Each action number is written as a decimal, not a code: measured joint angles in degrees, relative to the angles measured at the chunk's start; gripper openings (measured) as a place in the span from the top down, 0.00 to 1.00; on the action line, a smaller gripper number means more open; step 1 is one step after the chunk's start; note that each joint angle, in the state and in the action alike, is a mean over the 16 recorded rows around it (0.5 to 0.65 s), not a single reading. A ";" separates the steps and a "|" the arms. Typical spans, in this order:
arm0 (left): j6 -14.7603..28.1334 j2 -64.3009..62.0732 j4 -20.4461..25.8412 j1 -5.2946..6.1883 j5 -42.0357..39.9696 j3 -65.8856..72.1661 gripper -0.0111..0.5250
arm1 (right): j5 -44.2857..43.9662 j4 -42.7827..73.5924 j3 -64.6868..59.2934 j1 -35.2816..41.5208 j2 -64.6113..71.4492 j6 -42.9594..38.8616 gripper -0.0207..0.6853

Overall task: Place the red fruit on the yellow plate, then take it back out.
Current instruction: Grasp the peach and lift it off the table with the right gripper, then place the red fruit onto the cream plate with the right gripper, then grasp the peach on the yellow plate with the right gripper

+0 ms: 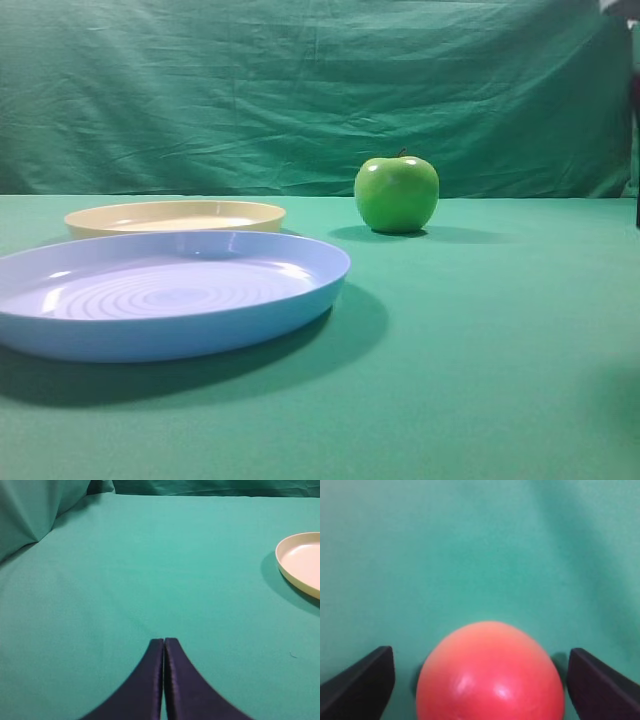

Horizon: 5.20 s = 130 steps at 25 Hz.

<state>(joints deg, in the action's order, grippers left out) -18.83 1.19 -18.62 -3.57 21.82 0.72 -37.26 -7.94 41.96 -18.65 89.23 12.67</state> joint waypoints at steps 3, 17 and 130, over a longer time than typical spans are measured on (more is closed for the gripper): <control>0.00 0.00 0.00 0.00 0.00 0.00 0.98 | -0.78 -0.02 1.10 0.00 1.05 -0.02 0.35; 0.00 0.00 0.00 0.00 0.00 0.00 0.98 | -9.92 -12.16 23.77 -1.19 2.38 9.56 0.67; 0.00 0.00 0.00 0.00 0.00 0.00 0.98 | 11.36 16.20 -19.64 13.85 -75.31 -14.51 0.97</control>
<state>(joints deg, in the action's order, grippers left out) -18.83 1.19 -18.62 -3.57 21.82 0.72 -25.91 8.26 22.33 -4.80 13.92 -1.83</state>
